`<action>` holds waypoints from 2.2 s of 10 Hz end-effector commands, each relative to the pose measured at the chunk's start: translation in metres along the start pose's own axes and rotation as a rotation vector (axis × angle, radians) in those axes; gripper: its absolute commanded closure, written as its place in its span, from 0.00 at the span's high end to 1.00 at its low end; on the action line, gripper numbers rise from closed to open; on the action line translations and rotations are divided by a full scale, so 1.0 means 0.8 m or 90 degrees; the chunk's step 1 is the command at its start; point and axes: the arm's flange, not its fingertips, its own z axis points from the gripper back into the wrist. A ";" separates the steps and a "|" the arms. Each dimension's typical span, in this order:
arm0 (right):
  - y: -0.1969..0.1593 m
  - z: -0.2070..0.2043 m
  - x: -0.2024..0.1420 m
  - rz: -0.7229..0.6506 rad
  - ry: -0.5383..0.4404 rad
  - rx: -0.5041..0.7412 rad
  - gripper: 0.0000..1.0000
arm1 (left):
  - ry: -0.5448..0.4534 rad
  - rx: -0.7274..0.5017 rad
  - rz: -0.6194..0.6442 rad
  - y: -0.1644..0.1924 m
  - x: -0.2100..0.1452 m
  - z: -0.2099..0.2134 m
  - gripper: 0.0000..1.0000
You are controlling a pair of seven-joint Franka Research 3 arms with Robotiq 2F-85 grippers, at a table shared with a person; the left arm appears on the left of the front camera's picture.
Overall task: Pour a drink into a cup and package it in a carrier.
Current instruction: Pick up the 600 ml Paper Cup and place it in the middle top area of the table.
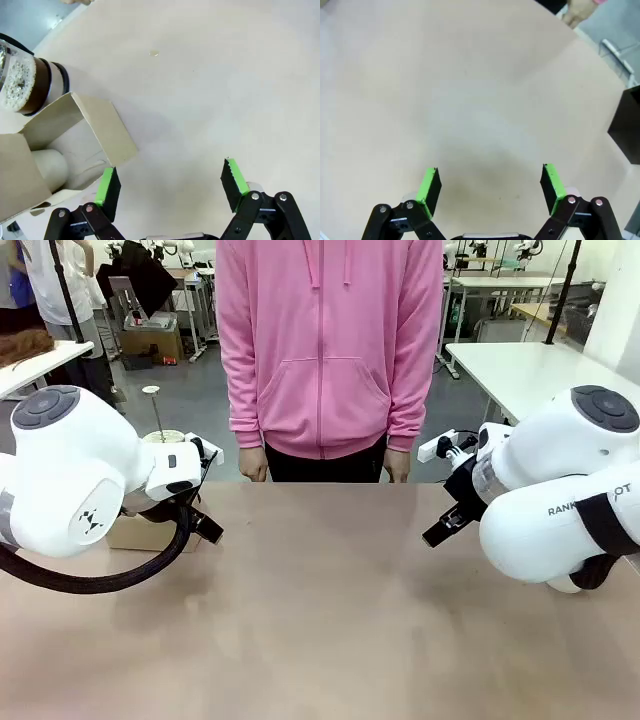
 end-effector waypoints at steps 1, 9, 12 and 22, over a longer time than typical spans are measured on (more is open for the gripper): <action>0.000 0.000 0.000 0.000 0.000 0.000 1.00 | 0.000 0.000 0.000 0.000 0.000 0.000 1.00; 0.000 0.000 0.000 0.000 0.000 0.000 1.00 | 0.000 0.000 0.000 0.000 0.000 0.000 1.00; -0.037 0.042 0.045 -0.004 -0.007 -0.025 1.00 | 0.000 0.000 0.000 0.000 0.000 0.000 1.00; -0.349 0.159 -0.022 0.180 -0.186 0.287 1.00 | 0.000 0.000 0.000 0.000 0.000 0.000 1.00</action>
